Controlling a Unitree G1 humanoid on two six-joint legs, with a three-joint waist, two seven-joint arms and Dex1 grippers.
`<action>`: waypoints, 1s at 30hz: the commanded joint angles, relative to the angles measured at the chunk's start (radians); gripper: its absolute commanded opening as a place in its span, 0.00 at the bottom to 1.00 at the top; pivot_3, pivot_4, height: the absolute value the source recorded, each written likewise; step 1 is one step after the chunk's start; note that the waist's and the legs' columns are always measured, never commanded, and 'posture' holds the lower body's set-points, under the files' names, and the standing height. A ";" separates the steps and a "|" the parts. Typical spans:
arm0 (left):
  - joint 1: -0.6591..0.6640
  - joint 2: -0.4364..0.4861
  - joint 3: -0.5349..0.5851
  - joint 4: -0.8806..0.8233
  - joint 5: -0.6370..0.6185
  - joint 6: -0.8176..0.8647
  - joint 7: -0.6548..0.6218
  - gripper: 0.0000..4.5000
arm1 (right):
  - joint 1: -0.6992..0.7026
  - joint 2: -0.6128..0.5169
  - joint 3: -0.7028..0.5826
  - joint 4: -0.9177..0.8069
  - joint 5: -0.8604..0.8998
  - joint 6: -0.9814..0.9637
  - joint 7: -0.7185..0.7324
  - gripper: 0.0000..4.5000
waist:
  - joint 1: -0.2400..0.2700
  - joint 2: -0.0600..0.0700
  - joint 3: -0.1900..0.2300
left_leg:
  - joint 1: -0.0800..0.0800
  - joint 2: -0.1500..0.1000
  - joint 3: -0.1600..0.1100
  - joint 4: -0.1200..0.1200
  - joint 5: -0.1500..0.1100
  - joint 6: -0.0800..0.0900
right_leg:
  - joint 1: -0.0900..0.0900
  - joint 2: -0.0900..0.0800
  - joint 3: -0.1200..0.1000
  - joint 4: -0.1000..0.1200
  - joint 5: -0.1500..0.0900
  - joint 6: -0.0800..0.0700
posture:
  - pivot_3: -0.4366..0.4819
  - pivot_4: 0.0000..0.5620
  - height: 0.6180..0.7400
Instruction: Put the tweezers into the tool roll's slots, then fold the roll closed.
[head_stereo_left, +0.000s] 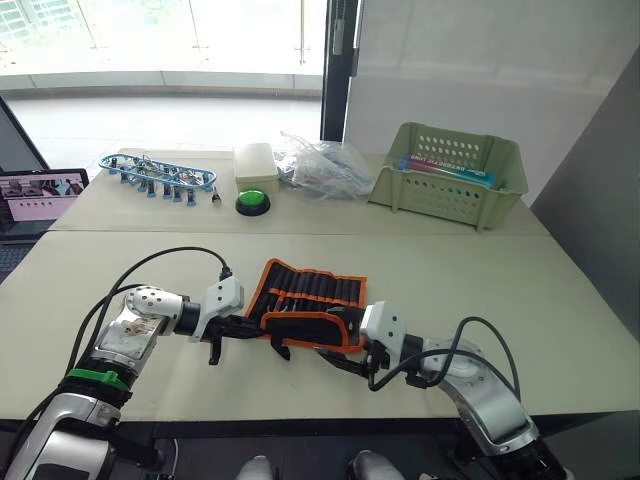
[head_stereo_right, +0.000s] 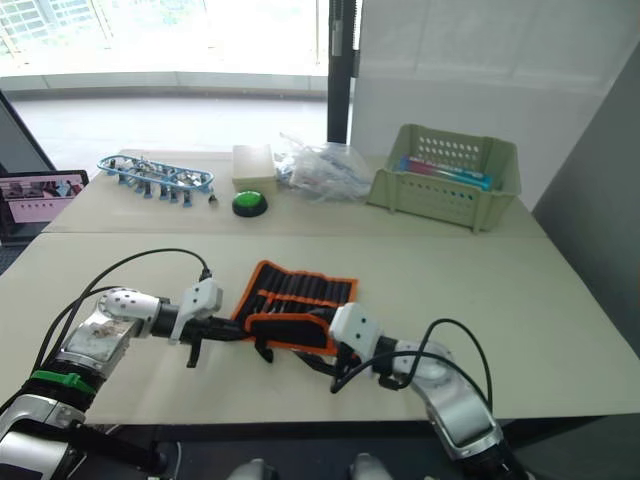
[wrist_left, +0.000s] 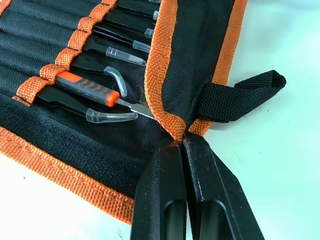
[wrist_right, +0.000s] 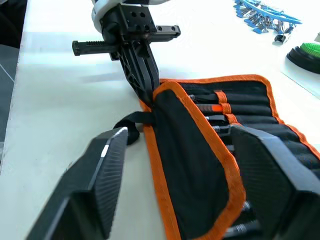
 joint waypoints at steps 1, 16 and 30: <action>-0.002 0.006 0.012 0.005 0.024 0.005 -0.004 0.00 | -0.025 0.015 0.016 0.054 -0.053 -0.055 -0.026 0.42 | 0.001 0.000 0.000 | 0.000 0.000 0.000 0.000 0.000 0.000 | 0.000 0.000 0.000 0.000 0.000 0.000 | 0.48 0.27 0.98; 0.021 0.015 0.166 -0.085 -0.093 0.041 0.001 0.56 | -0.076 0.065 0.039 0.268 -0.145 -0.011 -0.076 0.00 | -0.004 0.000 0.000 | -0.001 0.000 0.000 0.000 0.000 0.000 | -0.001 0.000 0.000 0.000 0.000 -0.001 | 0.48 0.27 0.98; 0.301 -0.240 0.265 -0.442 -0.218 0.124 0.301 0.52 | -0.061 0.078 0.039 0.242 -0.148 0.022 -0.082 0.00 | -0.017 0.000 0.000 | 0.000 0.000 0.000 0.000 0.000 0.000 | 0.001 -0.002 0.000 0.000 0.000 0.000 | 0.48 0.27 0.98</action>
